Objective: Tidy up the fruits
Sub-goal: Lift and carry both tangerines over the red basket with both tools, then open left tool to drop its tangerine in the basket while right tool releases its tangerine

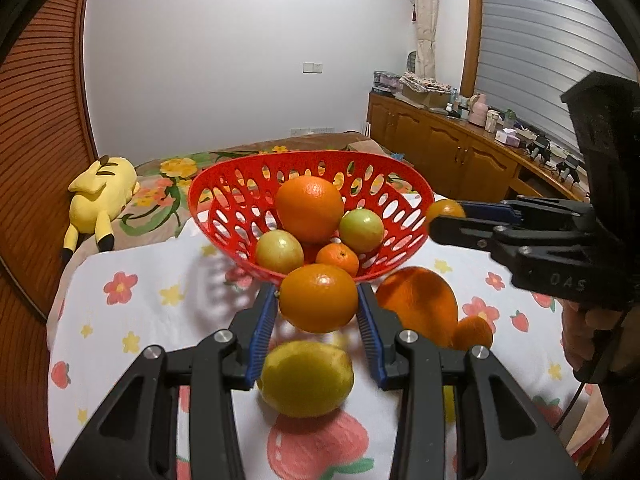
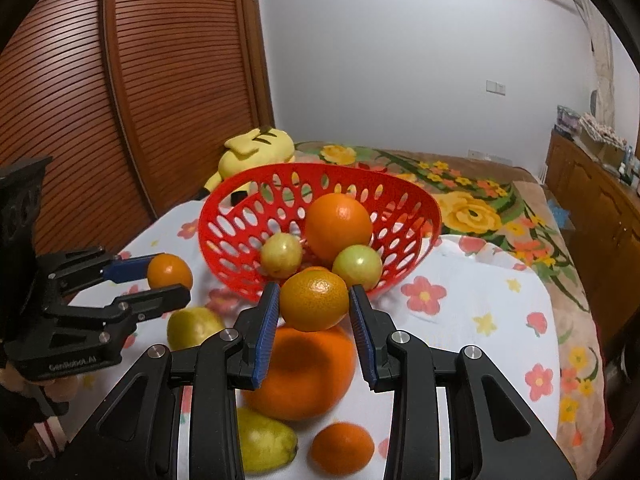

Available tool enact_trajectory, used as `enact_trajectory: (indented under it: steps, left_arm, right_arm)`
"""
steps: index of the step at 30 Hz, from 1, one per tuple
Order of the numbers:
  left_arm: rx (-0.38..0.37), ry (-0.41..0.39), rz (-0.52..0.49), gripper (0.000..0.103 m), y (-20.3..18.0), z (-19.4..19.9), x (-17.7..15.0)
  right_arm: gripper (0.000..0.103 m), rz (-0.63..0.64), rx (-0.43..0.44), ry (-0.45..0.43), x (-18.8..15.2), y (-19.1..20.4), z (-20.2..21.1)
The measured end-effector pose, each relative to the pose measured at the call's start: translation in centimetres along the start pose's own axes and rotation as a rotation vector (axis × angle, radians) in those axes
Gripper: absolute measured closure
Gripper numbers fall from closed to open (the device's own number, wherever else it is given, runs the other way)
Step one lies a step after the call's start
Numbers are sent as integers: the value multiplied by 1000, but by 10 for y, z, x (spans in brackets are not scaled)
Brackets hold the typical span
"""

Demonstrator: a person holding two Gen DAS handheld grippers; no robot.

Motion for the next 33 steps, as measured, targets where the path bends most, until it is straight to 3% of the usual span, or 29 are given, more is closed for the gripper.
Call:
enact_trajectory:
  steps: [14, 33]
  left_arm:
    - [14, 7, -5, 64, 4, -12, 15]
    - [36, 49, -27, 64, 3, -40, 31]
  right_arm:
    - [68, 36, -6, 69, 3, 6, -35]
    - [67, -3, 13, 23, 0, -4, -9]
Point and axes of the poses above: each gripper's, at about its wrist camera, not at the fingertips, and z roughly against the way its jaws point, y to its left, x to its top, the point moved 3 cm from there along -z, roughly the way its jaws point, and after that the axes turned 13 degrees about -x, right-handed, at the moved point
